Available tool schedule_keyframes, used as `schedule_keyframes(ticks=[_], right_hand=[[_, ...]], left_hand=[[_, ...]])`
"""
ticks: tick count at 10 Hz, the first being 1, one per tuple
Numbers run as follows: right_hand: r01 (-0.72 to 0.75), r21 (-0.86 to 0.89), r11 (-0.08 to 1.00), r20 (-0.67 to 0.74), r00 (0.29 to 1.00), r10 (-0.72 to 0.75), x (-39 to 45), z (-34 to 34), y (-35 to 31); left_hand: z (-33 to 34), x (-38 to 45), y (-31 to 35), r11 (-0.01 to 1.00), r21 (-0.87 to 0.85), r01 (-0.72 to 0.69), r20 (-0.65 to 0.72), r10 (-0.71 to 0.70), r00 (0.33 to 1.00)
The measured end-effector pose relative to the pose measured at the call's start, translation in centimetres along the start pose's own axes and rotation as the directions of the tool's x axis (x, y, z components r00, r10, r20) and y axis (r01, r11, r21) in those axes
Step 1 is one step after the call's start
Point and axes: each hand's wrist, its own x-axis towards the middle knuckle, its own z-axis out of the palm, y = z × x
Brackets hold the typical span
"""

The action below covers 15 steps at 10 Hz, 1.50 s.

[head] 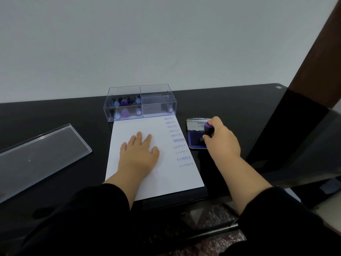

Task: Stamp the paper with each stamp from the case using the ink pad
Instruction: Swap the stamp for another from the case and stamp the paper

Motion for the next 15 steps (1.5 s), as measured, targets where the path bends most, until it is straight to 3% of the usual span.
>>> schedule_keyframes(ticks=[5, 7, 9, 11, 15], right_hand=[[0.042, 0.016, 0.999, -0.035, 0.999, -0.041, -0.5, 0.1, 0.0], [0.075, 0.179, 0.981, -0.041, 0.997, -0.069, -1.9, -1.0, -0.4], [0.099, 0.286, 0.953, 0.057, 0.991, -0.120, -5.4, -1.8, -1.1], [0.127, 0.223, 0.967, 0.125, 0.980, -0.158, -7.5, -1.6, -1.3], [0.187, 0.116, 0.976, 0.131, 0.971, -0.201, -8.5, -0.6, -1.6]], left_hand=[[0.1, 0.0, 0.0, 1.000, 0.005, 0.002, 0.005, -0.002, 1.000], [0.1, 0.1, 0.0, 1.000, -0.006, 0.001, -0.005, -0.001, 1.000], [0.1, 0.0, 0.0, 1.000, -0.020, 0.008, -0.008, -0.009, 1.000], [0.1, -0.1, 0.0, 1.000, -0.024, 0.006, -0.018, -0.007, 1.000], [0.1, 0.0, -0.1, 1.000, -0.030, -0.004, -0.008, 0.004, 1.000]])
